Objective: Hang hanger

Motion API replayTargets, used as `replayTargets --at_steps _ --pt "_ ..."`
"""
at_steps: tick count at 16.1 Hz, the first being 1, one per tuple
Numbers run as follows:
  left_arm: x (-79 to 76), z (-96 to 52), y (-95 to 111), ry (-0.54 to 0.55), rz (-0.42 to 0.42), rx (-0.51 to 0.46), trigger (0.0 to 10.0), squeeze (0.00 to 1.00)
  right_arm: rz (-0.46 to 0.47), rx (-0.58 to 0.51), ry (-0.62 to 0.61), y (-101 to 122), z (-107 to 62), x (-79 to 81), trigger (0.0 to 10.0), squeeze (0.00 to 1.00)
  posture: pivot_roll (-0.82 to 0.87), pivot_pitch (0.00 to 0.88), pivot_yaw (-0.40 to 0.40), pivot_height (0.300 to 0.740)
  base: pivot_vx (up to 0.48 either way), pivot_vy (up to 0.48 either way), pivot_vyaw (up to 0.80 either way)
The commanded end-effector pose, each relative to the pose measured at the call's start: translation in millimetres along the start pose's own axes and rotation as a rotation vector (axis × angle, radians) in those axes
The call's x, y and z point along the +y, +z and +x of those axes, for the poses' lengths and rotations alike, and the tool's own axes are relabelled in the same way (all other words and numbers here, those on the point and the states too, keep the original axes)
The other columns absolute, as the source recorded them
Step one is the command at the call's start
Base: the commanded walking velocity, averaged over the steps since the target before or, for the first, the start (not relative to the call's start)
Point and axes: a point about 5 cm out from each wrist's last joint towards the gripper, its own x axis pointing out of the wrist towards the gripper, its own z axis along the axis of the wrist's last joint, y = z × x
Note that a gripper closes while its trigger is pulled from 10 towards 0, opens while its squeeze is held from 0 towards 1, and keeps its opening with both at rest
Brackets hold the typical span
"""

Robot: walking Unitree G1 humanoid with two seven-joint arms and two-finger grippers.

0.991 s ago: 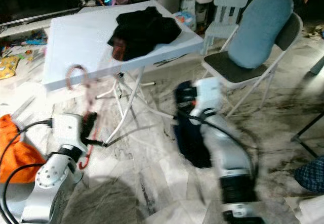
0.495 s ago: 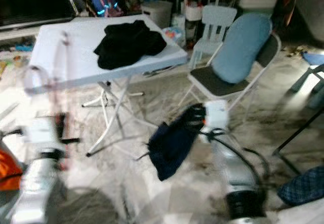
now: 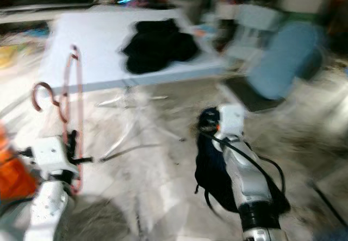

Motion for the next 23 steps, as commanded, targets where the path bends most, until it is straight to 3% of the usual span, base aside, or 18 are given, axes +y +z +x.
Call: replayTargets --at_steps 1,5,9,16,20,23 --pt "4.3 0.1 4.0 0.027 0.006 -0.02 10.0 0.0 0.011 -0.052 0.016 9.8 1.3 5.5 10.0 0.0 0.05 0.0 -0.06 0.74 0.322 0.356 0.79" --pt "-0.9 4.5 2.2 0.007 -0.011 0.004 10.0 0.0 0.026 -0.05 -0.016 4.8 1.7 0.6 10.0 0.0 0.03 0.0 -0.038 0.74 0.323 0.354 0.15" --pt "-7.1 11.6 9.7 -0.017 -0.035 -0.011 10.0 0.0 0.01 -0.116 -0.002 19.3 7.0 10.3 10.0 0.0 0.01 0.0 -0.011 0.74 0.347 0.332 0.0" --pt "-17.2 9.3 20.5 -0.075 -0.031 -0.036 10.0 0.0 0.035 -0.128 -0.032 16.5 7.0 14.3 10.0 0.0 0.04 0.0 -0.012 0.74 0.0 0.0 0.0" --pt "-14.6 15.4 41.5 -0.051 -0.036 -0.116 10.0 0.0 0.031 -0.238 0.02 40.5 9.2 20.9 10.0 0.0 0.04 0.0 -0.014 0.74 0.197 0.0 0.0" --pt "-18.5 15.3 44.3 -0.058 -0.038 -0.123 10.0 0.0 0.013 -0.262 0.045 48.3 11.1 25.0 10.0 0.0 0.03 0.0 -0.017 0.74 0.328 0.0 0.0"
